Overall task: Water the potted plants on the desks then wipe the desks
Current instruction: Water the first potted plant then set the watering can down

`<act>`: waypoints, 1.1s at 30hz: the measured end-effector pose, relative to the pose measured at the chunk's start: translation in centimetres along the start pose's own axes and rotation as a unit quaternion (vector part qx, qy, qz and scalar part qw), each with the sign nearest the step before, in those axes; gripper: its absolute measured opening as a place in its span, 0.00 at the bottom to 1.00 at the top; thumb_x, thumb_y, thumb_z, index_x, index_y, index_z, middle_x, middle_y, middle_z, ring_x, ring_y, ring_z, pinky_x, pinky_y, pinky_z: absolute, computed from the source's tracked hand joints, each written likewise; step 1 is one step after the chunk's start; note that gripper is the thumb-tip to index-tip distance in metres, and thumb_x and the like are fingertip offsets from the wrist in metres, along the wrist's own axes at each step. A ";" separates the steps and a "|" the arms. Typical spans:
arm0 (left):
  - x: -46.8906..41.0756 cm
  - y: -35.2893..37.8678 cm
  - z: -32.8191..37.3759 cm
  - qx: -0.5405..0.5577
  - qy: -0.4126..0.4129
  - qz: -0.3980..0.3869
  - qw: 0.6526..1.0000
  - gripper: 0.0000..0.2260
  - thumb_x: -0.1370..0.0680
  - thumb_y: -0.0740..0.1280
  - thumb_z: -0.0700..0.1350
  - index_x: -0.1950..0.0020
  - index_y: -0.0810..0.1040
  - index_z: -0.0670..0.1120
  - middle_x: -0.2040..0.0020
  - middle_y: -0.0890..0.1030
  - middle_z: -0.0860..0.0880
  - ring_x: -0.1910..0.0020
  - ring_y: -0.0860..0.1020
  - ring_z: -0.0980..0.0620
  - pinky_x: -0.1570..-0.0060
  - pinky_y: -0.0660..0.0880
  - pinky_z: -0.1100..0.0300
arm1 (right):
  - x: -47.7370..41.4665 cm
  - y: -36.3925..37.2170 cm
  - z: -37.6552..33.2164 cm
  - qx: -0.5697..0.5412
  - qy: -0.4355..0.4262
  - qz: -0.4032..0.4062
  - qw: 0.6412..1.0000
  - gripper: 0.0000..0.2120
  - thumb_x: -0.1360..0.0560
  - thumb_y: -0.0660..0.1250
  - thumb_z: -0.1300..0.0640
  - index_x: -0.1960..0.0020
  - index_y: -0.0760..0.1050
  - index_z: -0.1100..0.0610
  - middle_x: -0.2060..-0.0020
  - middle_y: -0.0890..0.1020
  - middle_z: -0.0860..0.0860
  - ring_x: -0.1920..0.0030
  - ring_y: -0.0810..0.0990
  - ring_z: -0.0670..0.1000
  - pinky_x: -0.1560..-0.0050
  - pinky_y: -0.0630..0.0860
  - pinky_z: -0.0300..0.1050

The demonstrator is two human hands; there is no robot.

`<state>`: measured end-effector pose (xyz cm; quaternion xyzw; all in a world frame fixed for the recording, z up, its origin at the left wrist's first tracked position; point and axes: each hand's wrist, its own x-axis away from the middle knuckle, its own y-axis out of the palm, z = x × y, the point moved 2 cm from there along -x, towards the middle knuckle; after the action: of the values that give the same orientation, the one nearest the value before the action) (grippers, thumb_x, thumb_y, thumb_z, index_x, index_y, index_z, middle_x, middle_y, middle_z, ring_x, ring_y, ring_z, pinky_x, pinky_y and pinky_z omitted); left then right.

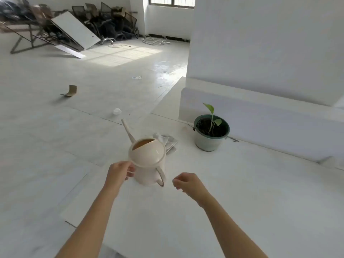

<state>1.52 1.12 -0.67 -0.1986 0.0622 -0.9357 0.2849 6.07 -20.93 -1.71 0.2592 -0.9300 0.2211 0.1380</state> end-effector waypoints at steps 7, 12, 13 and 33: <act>-7.9 -1.6 0.5 0.039 -0.017 0.059 0.997 0.08 0.24 0.60 0.42 0.63 0.73 0.44 0.64 0.76 0.47 0.63 0.74 0.48 0.60 0.69 0.57 | -3.8 3.8 -1.8 0.010 0.046 0.077 0.996 0.14 0.28 0.66 0.49 0.52 0.77 0.60 0.63 0.78 0.44 0.61 0.75 0.44 0.63 0.70 0.35; -11.4 0.3 1.2 0.109 -0.055 0.003 0.993 0.11 0.22 0.60 0.46 0.43 0.70 0.43 0.59 0.70 0.49 0.61 0.70 0.51 0.59 0.69 0.58 | -5.1 4.8 -1.4 -0.016 0.086 0.086 0.992 0.16 0.26 0.64 0.49 0.54 0.77 0.63 0.63 0.79 0.48 0.62 0.75 0.46 0.62 0.69 0.36; -12.0 0.6 1.1 0.121 -0.063 -0.009 0.991 0.14 0.22 0.60 0.47 0.39 0.69 0.43 0.55 0.72 0.48 0.56 0.71 0.50 0.54 0.70 0.56 | -5.2 4.9 -1.4 -0.039 0.094 0.084 0.991 0.16 0.26 0.64 0.50 0.55 0.77 0.64 0.63 0.78 0.50 0.63 0.74 0.48 0.61 0.69 0.37; -10.8 6.0 2.2 0.234 -0.033 -0.068 0.969 0.13 0.22 0.60 0.44 0.39 0.72 0.43 0.55 0.76 0.48 0.55 0.76 0.50 0.57 0.73 0.56 | -2.2 0.5 -1.3 -0.144 0.085 0.146 0.975 0.18 0.26 0.63 0.44 0.62 0.66 0.59 0.65 0.70 0.53 0.63 0.69 0.49 0.66 0.66 0.36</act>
<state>13.64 2.19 -3.68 -0.1610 -0.1814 -0.9344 0.2607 7.81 -18.99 -1.63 0.0788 -0.9647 0.1240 0.2184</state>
